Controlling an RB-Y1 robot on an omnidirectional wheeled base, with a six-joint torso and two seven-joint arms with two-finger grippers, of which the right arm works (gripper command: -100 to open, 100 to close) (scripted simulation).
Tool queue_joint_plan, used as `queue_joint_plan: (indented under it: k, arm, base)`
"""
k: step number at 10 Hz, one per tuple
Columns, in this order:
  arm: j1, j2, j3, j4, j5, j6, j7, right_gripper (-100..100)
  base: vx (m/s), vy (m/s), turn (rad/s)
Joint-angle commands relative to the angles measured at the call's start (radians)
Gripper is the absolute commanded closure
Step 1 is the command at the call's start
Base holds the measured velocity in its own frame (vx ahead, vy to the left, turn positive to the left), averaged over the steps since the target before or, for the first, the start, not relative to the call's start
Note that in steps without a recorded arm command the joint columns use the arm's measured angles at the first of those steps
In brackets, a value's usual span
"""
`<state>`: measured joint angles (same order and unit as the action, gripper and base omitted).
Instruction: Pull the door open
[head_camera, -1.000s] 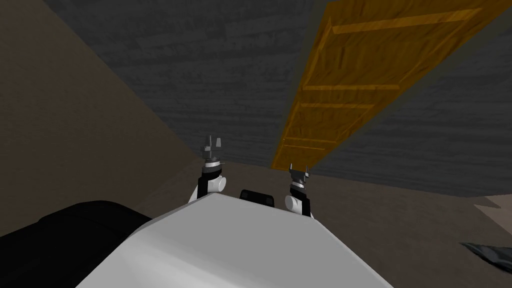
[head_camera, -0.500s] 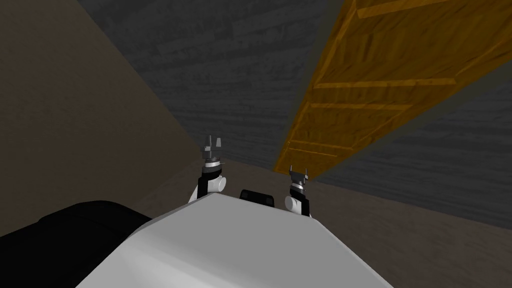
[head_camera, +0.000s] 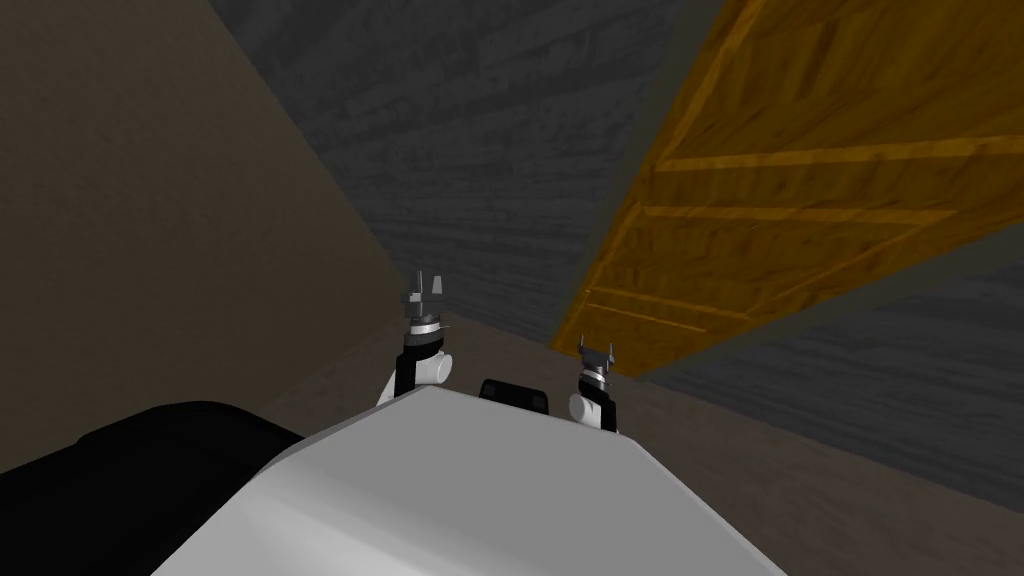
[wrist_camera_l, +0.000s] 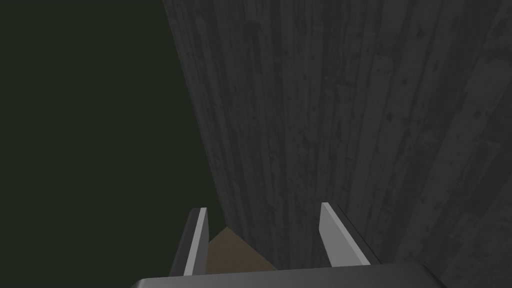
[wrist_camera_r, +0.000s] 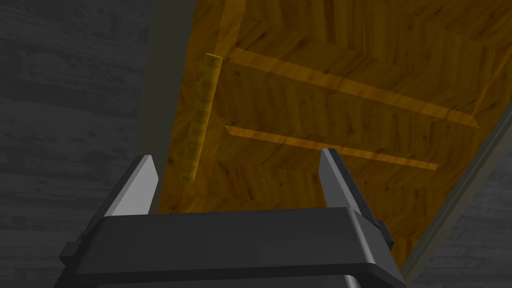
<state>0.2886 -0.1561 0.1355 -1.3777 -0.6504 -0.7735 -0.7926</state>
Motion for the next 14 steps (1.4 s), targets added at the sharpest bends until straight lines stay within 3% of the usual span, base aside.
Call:
queue_joint_plan:
  k: [1, 2, 6, 14]
  arm:
    - [-0.003, -0.005, 0.004, 0.026, -0.024, -0.010, -0.028, -100]
    - [-0.013, -0.010, 0.009, 0.065, -0.052, -0.023, -0.061, -100]
    - [-0.031, -0.018, 0.019, 0.137, -0.104, -0.047, -0.119, -100]
    - [-0.080, -0.037, 0.045, 0.329, -0.241, -0.110, -0.277, -100]
  base:
    - [0.063, -0.073, 0.211]
    - [0.089, -0.095, 0.339]
    - [0.068, -0.095, 0.178]
    - [0.069, -0.112, 0.230]
